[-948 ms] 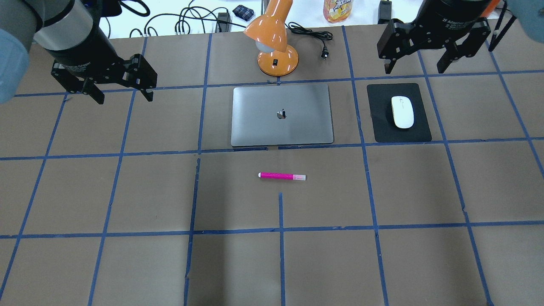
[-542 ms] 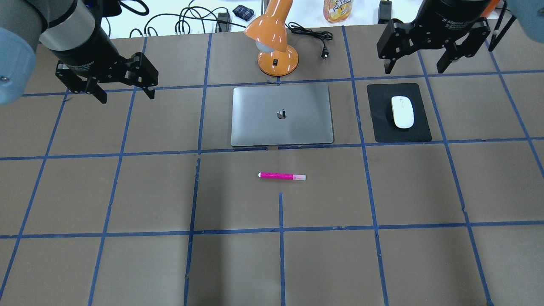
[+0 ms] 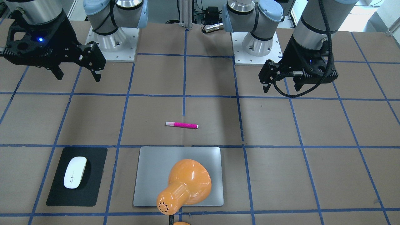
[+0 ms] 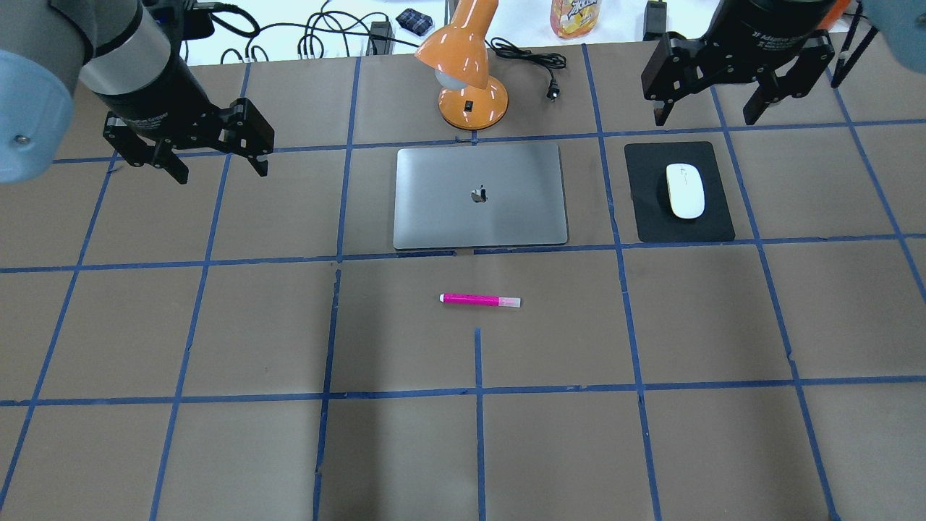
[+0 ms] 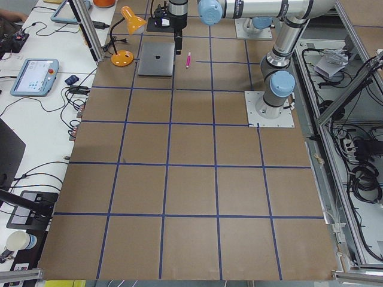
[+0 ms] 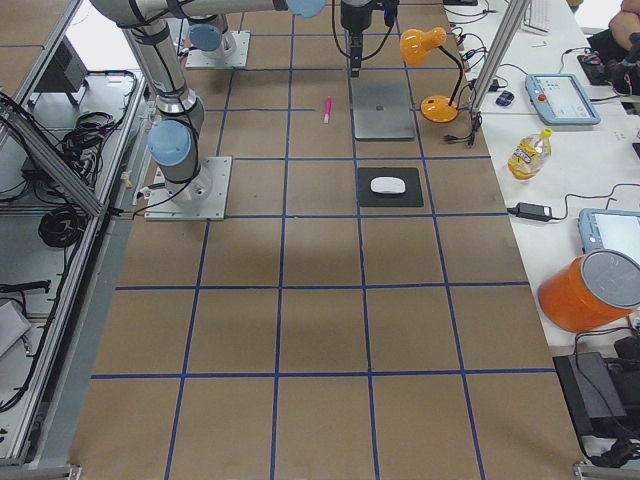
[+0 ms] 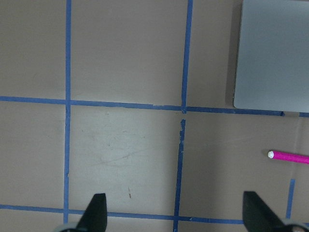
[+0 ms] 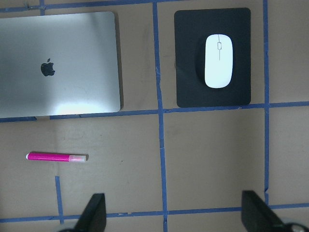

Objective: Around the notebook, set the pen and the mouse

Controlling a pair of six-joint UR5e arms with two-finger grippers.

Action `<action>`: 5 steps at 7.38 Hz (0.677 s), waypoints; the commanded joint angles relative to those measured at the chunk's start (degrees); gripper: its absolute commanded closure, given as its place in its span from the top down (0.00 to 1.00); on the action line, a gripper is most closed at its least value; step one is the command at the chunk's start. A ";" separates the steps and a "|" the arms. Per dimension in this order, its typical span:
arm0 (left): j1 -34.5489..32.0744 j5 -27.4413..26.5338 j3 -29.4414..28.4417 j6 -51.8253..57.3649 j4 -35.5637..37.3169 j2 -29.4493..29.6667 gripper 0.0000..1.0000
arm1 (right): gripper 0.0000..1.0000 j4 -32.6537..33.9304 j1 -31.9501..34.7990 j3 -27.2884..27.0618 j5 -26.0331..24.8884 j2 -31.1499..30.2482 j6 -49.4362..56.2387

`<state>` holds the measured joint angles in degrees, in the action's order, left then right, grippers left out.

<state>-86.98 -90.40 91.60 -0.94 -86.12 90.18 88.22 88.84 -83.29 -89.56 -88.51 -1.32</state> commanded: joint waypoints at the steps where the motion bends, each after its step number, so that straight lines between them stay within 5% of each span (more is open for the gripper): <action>1: -0.03 0.13 -0.89 0.23 -0.10 0.34 1.00 | 1.00 -0.07 0.02 0.05 0.09 0.00 0.00; 5: -0.03 0.05 -1.33 0.59 0.77 2.19 1.00 | 1.00 0.02 -0.07 0.05 0.79 0.00 0.18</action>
<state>-86.97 -90.28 90.95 -0.37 -85.56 91.92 88.23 88.78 -83.24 -88.76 -88.51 -1.21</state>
